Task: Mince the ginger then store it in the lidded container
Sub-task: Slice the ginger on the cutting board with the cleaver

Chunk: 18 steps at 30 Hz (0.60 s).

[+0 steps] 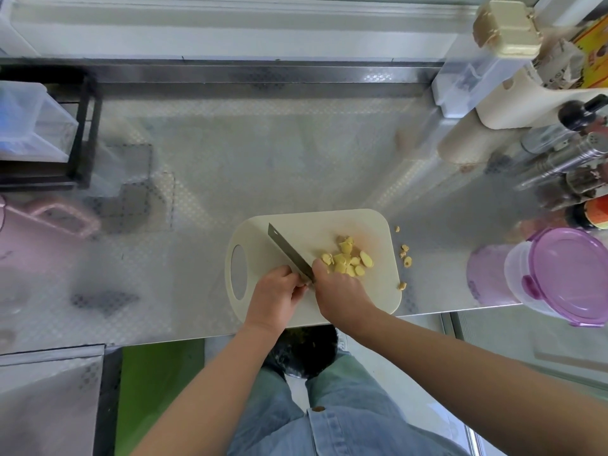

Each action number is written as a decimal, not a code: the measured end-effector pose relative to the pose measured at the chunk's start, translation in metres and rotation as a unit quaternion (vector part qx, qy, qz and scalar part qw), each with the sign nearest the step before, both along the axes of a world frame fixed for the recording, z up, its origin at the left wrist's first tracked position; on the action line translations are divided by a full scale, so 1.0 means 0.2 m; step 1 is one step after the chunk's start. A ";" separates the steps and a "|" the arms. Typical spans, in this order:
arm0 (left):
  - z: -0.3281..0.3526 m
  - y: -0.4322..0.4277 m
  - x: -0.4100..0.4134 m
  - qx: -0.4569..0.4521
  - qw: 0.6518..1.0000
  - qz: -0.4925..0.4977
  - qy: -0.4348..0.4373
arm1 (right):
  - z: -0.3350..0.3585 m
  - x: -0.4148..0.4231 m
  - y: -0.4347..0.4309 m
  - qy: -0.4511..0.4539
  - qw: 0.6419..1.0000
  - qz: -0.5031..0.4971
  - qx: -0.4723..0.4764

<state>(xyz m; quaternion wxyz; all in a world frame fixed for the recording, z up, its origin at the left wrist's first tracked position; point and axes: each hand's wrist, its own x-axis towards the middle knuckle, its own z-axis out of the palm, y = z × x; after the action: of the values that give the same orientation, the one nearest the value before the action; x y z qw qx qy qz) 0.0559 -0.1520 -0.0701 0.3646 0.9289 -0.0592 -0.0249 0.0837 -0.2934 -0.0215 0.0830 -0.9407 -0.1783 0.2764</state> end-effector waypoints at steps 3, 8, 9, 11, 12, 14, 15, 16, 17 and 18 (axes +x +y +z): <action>0.00 0.00 0.00 -0.001 1.000 -0.001 0.002 | -0.01 0.01 -0.02 0.005 1.000 -0.004 0.009; 0.01 0.00 0.00 0.015 1.000 0.011 0.005 | -0.02 0.03 -0.03 0.016 0.995 -0.082 0.055; 0.01 -0.01 0.00 0.019 1.000 0.013 0.005 | -0.02 0.03 -0.02 0.016 0.993 -0.096 0.062; 0.01 -0.01 -0.01 0.021 1.000 0.019 0.007 | -0.01 0.04 -0.02 0.012 0.992 -0.103 0.067; 0.01 -0.01 -0.01 0.019 0.999 0.024 0.008 | -0.01 0.04 -0.02 0.009 0.993 -0.099 0.067; 0.02 -0.01 -0.02 0.013 0.999 0.037 0.013 | 0.01 0.03 -0.04 0.001 0.993 -0.090 0.077; 0.02 -0.02 -0.02 0.011 0.999 0.044 0.016 | 0.03 0.03 -0.05 -0.002 0.993 -0.084 0.085; 0.02 -0.02 -0.02 0.009 0.998 0.051 0.020 | 0.04 0.03 -0.06 -0.004 0.993 -0.076 0.090; 0.02 -0.02 -0.03 0.008 0.998 0.058 0.024 | 0.05 0.03 -0.07 -0.005 0.994 -0.065 0.088; 0.02 -0.02 -0.03 0.007 0.998 0.064 0.029 | 0.06 0.02 -0.07 -0.006 0.995 -0.053 0.083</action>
<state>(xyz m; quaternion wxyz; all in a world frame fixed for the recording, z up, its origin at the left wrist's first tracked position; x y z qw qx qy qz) 0.0506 -0.1567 -0.0665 0.3607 0.9322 0.0110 -0.0289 0.0881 -0.3080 -0.0089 0.1741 -0.9405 -0.1509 0.2499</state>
